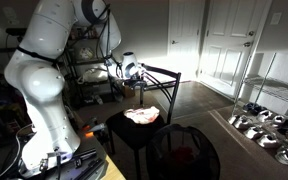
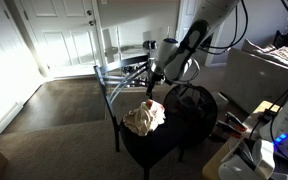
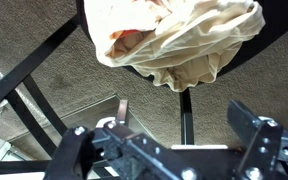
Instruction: Put the peach t-shirt in the black bag.
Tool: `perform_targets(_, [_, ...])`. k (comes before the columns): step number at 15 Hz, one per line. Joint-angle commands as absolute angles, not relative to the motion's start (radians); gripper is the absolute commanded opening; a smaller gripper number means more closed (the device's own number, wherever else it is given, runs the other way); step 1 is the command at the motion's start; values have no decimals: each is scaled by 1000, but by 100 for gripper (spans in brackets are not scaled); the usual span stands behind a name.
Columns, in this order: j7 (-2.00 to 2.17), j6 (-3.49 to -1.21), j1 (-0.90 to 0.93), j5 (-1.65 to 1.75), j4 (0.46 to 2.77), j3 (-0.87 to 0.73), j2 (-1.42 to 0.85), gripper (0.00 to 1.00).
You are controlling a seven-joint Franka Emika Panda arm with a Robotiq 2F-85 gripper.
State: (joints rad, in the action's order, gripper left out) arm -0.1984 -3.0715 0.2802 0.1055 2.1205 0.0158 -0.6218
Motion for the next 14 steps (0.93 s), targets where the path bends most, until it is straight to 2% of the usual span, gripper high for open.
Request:
perform_targets(1, [-73, -3059, 438, 166, 2054, -129, -694, 100])
perform_targets(5, [-2, -3003, 476, 155, 1945, -180, -793, 100])
perform_targets(14, [40, -2854, 385, 148, 1712, -144, -965, 100])
